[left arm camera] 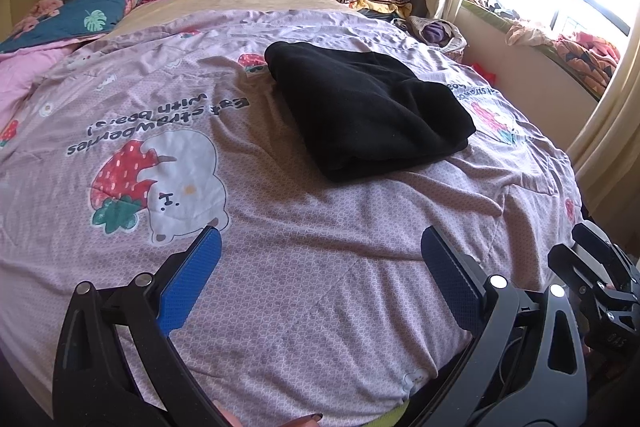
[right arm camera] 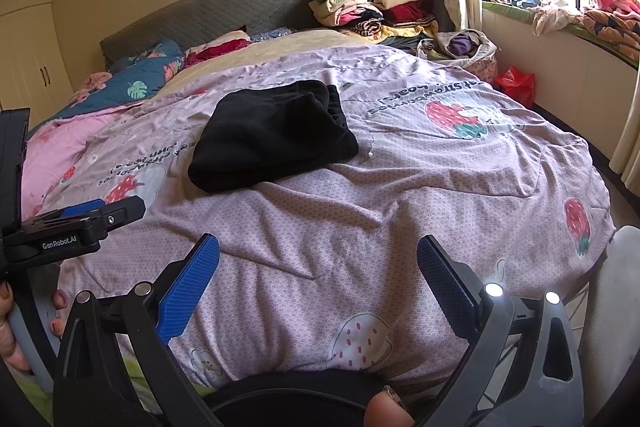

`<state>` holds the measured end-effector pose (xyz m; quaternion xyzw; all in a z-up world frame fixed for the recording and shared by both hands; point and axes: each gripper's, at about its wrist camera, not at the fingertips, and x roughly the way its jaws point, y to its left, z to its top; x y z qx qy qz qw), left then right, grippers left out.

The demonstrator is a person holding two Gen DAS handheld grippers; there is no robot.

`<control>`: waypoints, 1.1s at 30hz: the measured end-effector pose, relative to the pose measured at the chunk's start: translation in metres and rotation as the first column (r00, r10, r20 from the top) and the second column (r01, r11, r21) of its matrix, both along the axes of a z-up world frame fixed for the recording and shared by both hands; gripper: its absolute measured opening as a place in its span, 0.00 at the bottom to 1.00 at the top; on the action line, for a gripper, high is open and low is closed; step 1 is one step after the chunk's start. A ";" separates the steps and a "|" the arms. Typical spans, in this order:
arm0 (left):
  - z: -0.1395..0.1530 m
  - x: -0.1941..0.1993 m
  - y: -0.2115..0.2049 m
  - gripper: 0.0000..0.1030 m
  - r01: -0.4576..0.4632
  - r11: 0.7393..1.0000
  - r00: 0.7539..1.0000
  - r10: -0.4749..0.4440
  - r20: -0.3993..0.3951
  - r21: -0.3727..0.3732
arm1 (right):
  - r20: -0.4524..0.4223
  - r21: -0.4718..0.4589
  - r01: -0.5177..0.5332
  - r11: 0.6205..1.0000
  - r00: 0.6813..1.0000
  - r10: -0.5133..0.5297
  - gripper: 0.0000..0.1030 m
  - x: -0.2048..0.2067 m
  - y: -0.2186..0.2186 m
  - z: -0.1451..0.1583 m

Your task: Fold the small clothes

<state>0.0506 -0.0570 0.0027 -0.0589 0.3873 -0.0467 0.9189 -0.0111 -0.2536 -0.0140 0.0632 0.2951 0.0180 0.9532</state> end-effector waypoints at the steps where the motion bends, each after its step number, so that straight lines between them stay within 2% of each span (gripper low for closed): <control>1: 0.000 0.000 0.000 0.91 0.000 1.000 1.000 0.000 0.000 0.000 | 0.000 0.001 0.000 1.000 1.000 0.000 0.96 0.000 0.000 0.000; 15: -0.003 0.000 0.000 0.91 0.003 1.000 1.000 -0.003 -0.006 0.003 | -0.002 0.004 0.001 1.000 1.000 -0.001 0.96 -0.001 -0.001 0.000; 19: -0.008 0.003 0.006 0.91 0.010 0.999 1.000 -0.011 -0.030 -0.036 | -0.006 0.025 0.017 1.000 1.000 -0.016 0.96 -0.002 -0.005 -0.001; 23: -0.012 0.009 0.025 0.91 -0.036 0.998 0.998 0.033 -0.054 -0.045 | -0.007 0.099 0.109 0.989 0.994 -0.109 0.96 -0.005 -0.039 0.003; 26: -0.012 0.017 0.082 0.91 -0.182 0.981 0.982 0.178 -0.070 -0.068 | 0.006 0.117 0.265 0.957 0.964 -0.267 0.96 -0.013 -0.095 0.009; 28: -0.013 0.019 0.133 0.91 -0.297 0.952 0.954 0.293 -0.072 -0.067 | -0.004 0.131 0.435 0.891 0.899 -0.439 0.96 -0.022 -0.160 0.007; 29: -0.013 0.019 0.161 0.91 -0.365 0.930 0.930 0.361 -0.076 -0.048 | -0.018 0.125 0.506 0.854 0.861 -0.508 0.96 -0.025 -0.186 0.003; 30: -0.014 0.015 0.202 0.91 -0.458 0.889 0.887 0.455 -0.078 -0.021 | -0.044 0.113 0.589 0.800 0.808 -0.588 0.96 -0.030 -0.217 -0.003; 31: -0.014 0.008 0.243 0.91 -0.541 0.841 0.839 0.540 -0.068 0.004 | -0.079 0.089 0.690 0.718 0.724 -0.686 0.96 -0.036 -0.260 -0.014; 32: -0.014 0.001 0.278 0.91 -0.610 0.792 0.790 0.611 -0.055 0.040 | -0.115 0.064 0.757 0.651 0.653 -0.748 0.96 -0.042 -0.293 -0.025; 33: -0.015 -0.006 0.310 0.91 -0.669 0.739 0.738 0.673 -0.049 0.077 | -0.167 0.024 0.832 0.554 0.550 -0.818 0.96 -0.052 -0.335 -0.040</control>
